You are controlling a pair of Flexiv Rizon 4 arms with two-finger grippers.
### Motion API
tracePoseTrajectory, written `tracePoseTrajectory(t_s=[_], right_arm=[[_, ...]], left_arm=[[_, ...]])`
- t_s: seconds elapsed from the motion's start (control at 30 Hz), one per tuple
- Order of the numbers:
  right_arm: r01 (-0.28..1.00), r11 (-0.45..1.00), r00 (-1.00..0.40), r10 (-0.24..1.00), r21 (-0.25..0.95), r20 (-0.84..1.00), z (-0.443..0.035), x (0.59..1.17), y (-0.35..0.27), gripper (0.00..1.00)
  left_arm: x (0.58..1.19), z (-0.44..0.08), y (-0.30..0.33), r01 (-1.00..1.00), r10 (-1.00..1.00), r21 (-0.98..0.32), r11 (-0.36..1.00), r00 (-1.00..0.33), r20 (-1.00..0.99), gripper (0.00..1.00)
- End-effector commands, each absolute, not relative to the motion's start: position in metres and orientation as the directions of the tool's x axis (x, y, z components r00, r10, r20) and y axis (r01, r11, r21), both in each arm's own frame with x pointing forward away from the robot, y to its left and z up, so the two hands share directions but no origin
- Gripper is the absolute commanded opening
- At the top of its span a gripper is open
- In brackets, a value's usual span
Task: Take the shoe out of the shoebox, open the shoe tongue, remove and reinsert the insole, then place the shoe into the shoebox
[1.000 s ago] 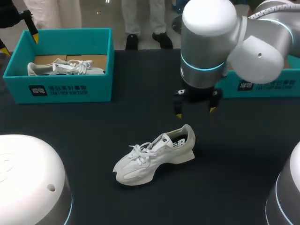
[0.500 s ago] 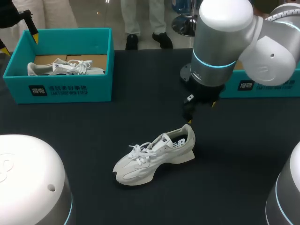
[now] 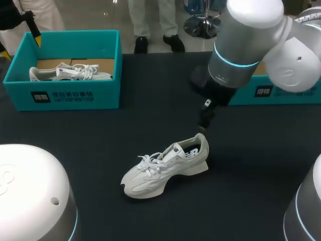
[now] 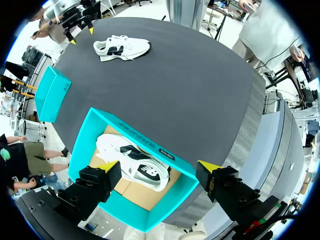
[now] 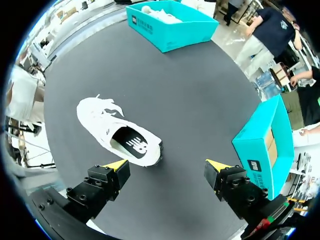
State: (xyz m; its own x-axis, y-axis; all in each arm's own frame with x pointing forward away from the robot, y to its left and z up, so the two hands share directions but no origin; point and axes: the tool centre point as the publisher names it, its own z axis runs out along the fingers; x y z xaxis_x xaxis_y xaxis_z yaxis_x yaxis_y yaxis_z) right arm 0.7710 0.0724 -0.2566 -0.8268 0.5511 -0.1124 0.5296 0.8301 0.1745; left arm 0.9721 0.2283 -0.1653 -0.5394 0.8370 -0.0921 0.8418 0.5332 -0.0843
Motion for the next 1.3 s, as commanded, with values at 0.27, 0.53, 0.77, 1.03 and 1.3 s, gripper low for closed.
tracePoseTrajectory(t_s=[0.27,0.53,0.77,1.03,1.3], right_arm=[[0.162,0.887,-0.970,0.223,0.432,-0.094,-0.264,0.772,0.016,1.00],[0.129,0.873,-0.976,0.196,0.470,-0.096,-0.269,0.766,-0.001,1.00],[0.134,0.880,-0.976,0.196,0.455,-0.092,-0.275,0.760,-0.006,1.00],[0.134,0.880,-0.976,0.196,0.455,-0.092,-0.275,0.760,-0.006,1.00],[0.121,0.863,-0.977,0.191,0.491,-0.095,-0.276,0.761,-0.006,1.00]], left_arm=[[0.971,-0.165,0.229,0.842,0.838,-0.081,0.533,-0.539,-0.092,1.00],[0.971,-0.165,0.229,0.842,0.838,-0.081,0.533,-0.539,-0.092,1.00],[0.971,-0.165,0.229,0.842,0.838,-0.081,0.533,-0.539,-0.092,1.00],[0.971,-0.165,0.229,0.842,0.838,-0.081,0.533,-0.539,-0.092,1.00],[0.971,-0.165,0.229,0.842,0.838,-0.081,0.533,-0.539,-0.092,1.00]])
